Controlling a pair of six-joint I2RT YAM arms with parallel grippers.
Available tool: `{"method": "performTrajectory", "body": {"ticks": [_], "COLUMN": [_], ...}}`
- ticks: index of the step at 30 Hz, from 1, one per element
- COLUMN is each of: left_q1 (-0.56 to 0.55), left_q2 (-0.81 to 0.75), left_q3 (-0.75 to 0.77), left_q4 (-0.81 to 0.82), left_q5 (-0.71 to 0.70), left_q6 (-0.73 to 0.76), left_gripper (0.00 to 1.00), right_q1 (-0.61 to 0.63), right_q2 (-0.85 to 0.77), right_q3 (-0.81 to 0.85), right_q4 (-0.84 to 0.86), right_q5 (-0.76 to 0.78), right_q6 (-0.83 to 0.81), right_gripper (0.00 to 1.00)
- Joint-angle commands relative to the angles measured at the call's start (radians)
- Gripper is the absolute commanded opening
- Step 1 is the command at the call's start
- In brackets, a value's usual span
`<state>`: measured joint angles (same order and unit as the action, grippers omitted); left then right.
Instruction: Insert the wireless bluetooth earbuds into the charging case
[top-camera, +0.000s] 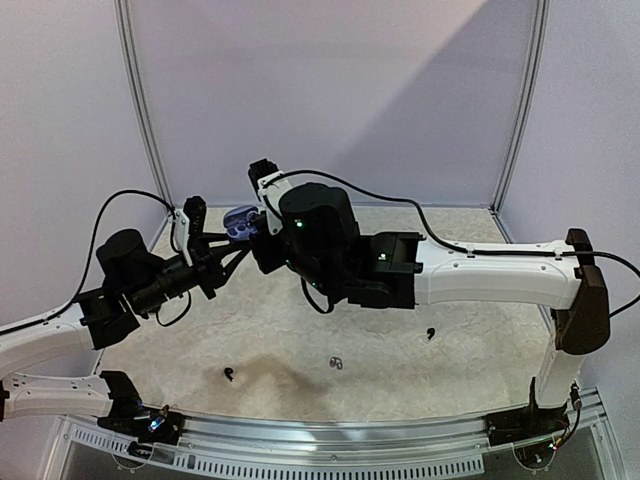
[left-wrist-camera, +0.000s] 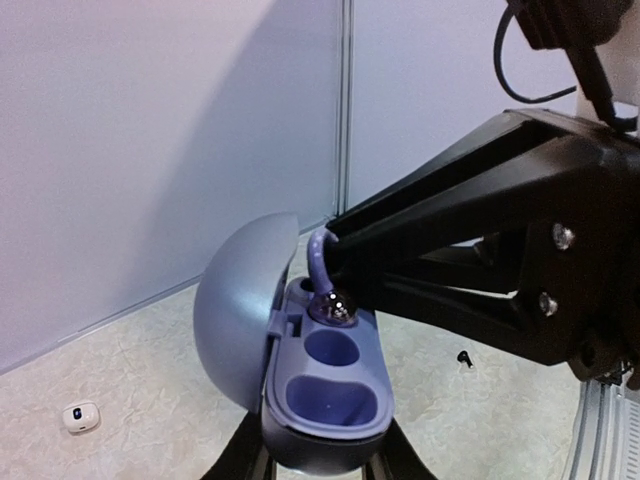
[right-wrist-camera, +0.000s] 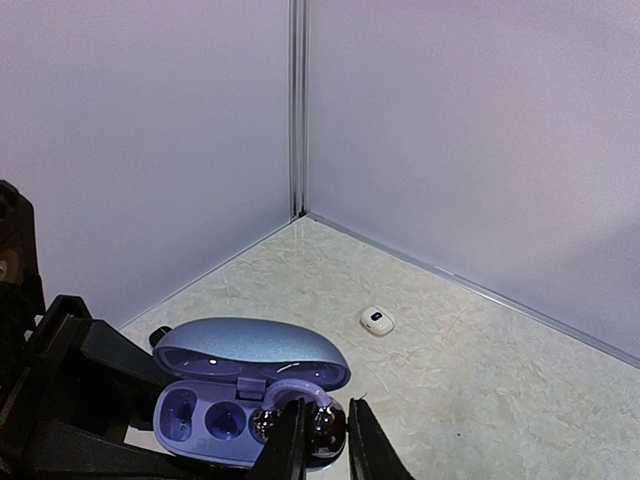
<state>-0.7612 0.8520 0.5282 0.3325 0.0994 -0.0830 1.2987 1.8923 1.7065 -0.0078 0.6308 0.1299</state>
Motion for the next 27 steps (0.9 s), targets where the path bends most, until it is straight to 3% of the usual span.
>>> {"method": "performTrajectory", "body": {"ticks": [1, 6, 10, 27], "left_q1": [-0.003, -0.003, -0.003, -0.003], "left_q2": [-0.004, -0.005, -0.004, -0.009], "left_q3": [0.032, 0.028, 0.03, 0.028], "left_q4": [0.053, 0.062, 0.056, 0.06], "left_q5": [-0.012, 0.017, -0.003, 0.009], "left_q6": [0.015, 0.013, 0.0, -0.021], "left_gripper": [0.0, 0.0, 0.0, 0.0], "right_q1": [0.005, 0.006, 0.005, -0.002], "right_q2": [0.023, 0.028, 0.036, -0.002], "right_q3": [0.0, 0.002, 0.009, -0.016], "right_q4": [-0.073, -0.072, -0.083, -0.172], "right_q5": [-0.017, 0.016, 0.007, -0.07], "right_q6": [0.011, -0.005, -0.026, -0.064], "right_gripper": [0.16, 0.15, 0.22, 0.32]}}
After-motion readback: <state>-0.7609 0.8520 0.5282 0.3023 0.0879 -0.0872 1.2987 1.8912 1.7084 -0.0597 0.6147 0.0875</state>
